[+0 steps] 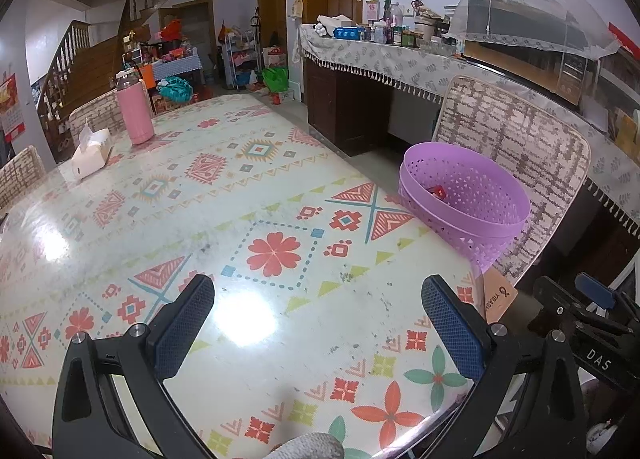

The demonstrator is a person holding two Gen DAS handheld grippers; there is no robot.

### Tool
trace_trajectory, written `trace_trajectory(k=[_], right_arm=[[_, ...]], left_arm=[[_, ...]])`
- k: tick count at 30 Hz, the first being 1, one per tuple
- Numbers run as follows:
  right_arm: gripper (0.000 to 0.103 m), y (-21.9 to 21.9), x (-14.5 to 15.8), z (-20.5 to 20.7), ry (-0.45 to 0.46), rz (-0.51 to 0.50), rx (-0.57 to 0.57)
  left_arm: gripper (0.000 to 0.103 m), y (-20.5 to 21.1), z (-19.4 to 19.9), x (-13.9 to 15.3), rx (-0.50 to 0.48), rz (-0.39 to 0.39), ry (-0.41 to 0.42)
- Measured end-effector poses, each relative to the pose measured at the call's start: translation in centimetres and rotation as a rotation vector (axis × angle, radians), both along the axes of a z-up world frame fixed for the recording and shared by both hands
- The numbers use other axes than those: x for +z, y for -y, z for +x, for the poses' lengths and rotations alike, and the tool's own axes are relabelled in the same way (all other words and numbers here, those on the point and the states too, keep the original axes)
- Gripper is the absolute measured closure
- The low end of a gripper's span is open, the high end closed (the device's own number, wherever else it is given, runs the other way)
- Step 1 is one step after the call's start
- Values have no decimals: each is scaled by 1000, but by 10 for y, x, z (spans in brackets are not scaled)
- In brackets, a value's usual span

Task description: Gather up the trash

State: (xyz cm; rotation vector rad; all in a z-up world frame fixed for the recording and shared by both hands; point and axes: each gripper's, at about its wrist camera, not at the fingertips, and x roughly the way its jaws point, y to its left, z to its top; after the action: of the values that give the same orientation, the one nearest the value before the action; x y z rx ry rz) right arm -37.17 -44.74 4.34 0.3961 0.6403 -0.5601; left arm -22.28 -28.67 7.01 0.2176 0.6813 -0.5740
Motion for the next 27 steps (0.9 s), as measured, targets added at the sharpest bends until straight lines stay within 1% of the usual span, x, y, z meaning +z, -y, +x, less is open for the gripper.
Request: trace_trajectory(k=[21, 27], right_arm=[[10, 10, -10, -2, -3, 20, -13], [10, 14, -14, -4, -1, 32, -19]], left_arm=[[0, 12, -7, -11, -51, 44, -1], [0, 20, -8, -16, -71, 58, -15]])
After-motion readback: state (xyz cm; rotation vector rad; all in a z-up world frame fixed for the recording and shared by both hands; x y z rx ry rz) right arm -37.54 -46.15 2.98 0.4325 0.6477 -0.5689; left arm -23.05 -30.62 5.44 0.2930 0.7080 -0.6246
